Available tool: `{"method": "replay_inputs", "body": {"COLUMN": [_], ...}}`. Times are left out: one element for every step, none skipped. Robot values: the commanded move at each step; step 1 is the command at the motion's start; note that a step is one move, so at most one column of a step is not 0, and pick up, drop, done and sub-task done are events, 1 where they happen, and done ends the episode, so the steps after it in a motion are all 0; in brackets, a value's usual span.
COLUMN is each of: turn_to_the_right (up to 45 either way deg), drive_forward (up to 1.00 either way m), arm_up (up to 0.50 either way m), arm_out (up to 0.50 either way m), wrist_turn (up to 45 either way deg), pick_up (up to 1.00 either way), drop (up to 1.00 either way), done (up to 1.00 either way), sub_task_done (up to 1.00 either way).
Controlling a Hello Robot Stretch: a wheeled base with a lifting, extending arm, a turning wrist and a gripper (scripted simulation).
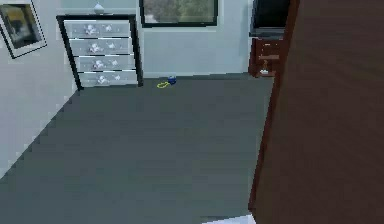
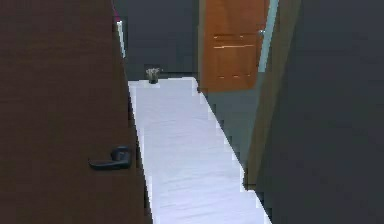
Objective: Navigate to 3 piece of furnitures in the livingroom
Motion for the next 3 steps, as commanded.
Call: {"method": "replay_inputs", "body": {"turn_to_the_right": [0.0,15.0,0.0], "drive_forward": [1.0,0.0,0.15], "arm_up": [0.0,0.0,0.0], "arm_out": [0.0,0.0,0.0], "wrist_turn": [0.0,0.0,0.0], "pick_up": [0.0,0.0,0.0], "drop": [0.0,0.0,0.0], "done": [0.0,0.0,0.0], "sub_task_done": [0.0,0.0,0.0]}}
